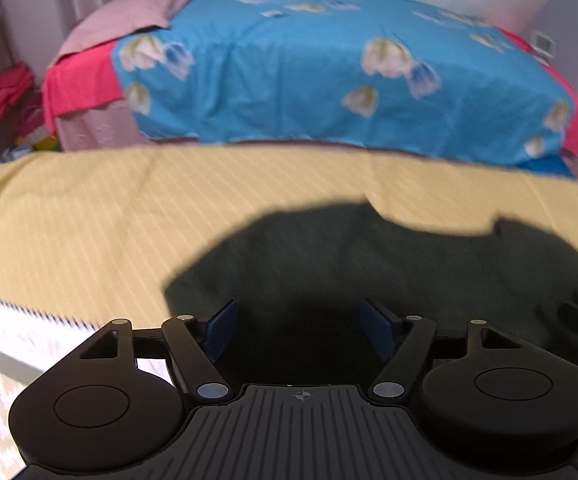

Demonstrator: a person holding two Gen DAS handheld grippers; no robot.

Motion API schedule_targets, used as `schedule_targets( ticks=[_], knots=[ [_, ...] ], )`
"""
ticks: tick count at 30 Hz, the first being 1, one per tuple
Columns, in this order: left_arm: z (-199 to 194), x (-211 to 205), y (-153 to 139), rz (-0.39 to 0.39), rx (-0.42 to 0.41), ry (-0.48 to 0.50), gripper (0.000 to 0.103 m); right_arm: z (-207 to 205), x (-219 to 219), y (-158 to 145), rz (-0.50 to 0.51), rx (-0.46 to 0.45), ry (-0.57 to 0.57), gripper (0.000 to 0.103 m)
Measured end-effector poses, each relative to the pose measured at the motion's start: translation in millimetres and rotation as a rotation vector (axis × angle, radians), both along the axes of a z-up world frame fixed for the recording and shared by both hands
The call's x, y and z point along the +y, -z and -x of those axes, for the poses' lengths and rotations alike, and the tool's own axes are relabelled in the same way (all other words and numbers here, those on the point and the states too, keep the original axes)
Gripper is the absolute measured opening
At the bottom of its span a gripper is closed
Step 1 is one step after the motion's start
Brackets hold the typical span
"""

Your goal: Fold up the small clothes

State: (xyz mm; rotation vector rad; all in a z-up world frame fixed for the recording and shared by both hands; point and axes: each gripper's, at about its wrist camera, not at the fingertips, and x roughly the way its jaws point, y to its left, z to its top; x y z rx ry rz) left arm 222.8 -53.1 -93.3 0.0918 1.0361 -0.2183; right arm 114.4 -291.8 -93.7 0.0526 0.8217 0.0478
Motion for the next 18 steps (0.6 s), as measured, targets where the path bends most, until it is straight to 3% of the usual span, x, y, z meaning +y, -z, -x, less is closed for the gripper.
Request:
schedule_targets(
  ticks=[3,4,6,9,13,18],
  knots=[
    [7.7,-10.0,28.7,-0.114,0.045,0.039,0.103,6.4,-1.3,22.7,0.082,0.097,0.002,0.066],
    [11.6,-9.3,29.2,-0.118,0.03,0.051,0.103,7.0,-6.2,27.1,0.111,0.124,0.026,0.066],
    [21.6,-8.8,19.1,-0.128,0.005,0.051,0.103,16.0,-15.2,18.0,0.111,0.098,0.079,0.067],
    [43.5,-7.4,1.5,-0.083,-0.028,0.066,0.103,33.9,-12.7,-3.9,0.101,0.051,0.157,0.073],
    [78.6,-16.4,0.7,-0.027,0.009,0.133,0.103,61.7,24.8,-6.2,0.012,0.067,-0.019,0.073],
    [116.7,-23.4,37.7,-0.136,0.143,0.185,0.103,85.4,61.7,22.9,0.01,0.238,-0.132,0.073]
  ],
)
